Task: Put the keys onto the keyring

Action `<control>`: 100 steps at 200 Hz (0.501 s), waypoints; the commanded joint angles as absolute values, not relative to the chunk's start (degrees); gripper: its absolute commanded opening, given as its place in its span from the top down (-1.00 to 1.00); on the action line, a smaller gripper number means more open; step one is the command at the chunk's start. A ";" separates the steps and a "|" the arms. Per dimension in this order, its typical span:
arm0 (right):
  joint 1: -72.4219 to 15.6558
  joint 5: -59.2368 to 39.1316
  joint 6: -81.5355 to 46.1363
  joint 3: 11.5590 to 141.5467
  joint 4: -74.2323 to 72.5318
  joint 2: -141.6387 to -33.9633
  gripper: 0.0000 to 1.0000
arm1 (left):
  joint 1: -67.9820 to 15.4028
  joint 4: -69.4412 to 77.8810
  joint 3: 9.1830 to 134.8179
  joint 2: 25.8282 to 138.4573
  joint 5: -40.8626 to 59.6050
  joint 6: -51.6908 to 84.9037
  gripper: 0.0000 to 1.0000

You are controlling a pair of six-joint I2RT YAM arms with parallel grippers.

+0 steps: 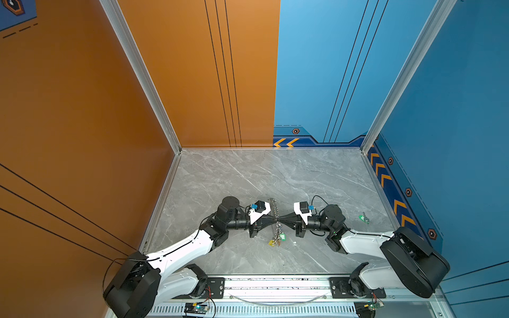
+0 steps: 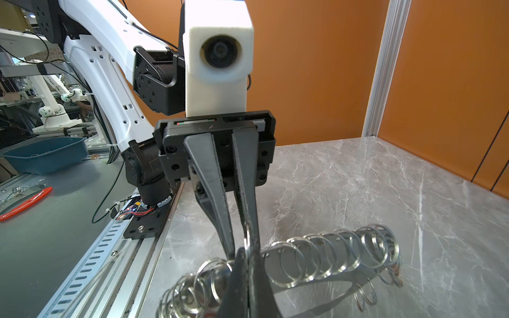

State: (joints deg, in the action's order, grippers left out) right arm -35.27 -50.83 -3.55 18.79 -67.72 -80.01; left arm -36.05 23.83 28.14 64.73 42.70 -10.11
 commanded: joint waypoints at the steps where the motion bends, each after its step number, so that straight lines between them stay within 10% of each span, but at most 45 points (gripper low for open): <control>1: -35.73 -51.18 -4.66 19.10 -72.58 -80.85 1.00 | -35.68 24.96 28.31 65.38 43.02 -8.81 0.81; 38: -35.62 -50.40 -4.01 19.25 -71.09 -80.70 1.00 | -35.68 24.96 28.99 66.59 42.78 -8.61 1.00; 60: -34.17 -47.95 -0.44 18.25 -64.80 -76.67 0.50 | -35.79 22.24 29.79 66.82 40.16 -10.27 1.00; 100: -34.25 -44.57 21.00 24.21 -22.53 -63.16 0.31 | -37.78 8.68 34.98 68.61 35.62 -17.89 1.00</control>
